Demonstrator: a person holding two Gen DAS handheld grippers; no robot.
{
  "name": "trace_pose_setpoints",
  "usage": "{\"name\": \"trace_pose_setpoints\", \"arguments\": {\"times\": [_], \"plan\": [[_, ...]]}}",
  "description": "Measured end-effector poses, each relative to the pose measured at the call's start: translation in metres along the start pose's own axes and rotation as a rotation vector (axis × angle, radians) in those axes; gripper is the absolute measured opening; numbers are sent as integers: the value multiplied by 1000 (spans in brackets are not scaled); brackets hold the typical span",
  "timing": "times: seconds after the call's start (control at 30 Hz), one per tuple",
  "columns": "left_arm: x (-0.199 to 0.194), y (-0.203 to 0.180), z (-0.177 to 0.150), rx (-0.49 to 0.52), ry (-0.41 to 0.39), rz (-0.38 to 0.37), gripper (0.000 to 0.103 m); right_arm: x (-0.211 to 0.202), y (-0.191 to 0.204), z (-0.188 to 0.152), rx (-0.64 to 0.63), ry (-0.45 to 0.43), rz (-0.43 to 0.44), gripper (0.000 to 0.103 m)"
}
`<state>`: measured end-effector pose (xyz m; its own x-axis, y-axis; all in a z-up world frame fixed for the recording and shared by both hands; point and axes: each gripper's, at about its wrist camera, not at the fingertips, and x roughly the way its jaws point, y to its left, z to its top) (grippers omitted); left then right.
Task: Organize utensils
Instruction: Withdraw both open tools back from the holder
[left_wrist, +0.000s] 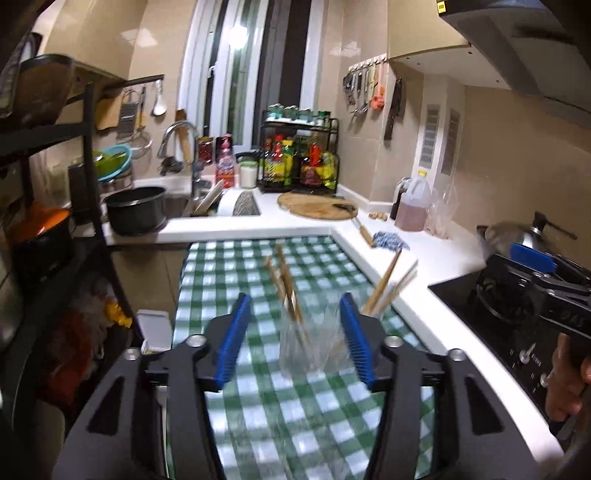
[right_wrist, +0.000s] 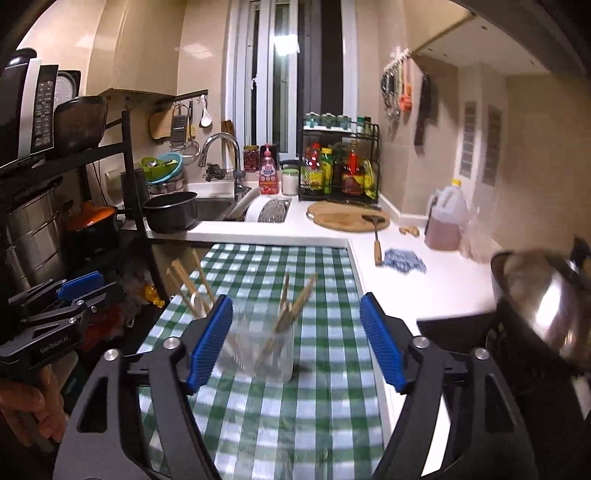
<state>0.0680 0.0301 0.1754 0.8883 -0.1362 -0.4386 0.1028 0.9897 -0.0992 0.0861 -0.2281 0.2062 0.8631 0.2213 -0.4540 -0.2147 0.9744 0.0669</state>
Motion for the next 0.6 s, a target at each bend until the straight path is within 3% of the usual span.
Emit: {"name": "trace_pose_setpoints", "arguments": {"times": [0.13,0.2,0.43,0.6], "plan": [[-1,-2,-37,-47,23,10,64,-3,-2,-39,8,21,-43,94],[2,-4,-48,-46,20,11,69,3,-3,-51,19,34,-60,98],[14,-7,-64,-41,1,67,90,21,-4,-69,44,48,-82,98],[22,-8,-73,-22,18,104,95,27,-1,-76,32,45,-106,98]]}}
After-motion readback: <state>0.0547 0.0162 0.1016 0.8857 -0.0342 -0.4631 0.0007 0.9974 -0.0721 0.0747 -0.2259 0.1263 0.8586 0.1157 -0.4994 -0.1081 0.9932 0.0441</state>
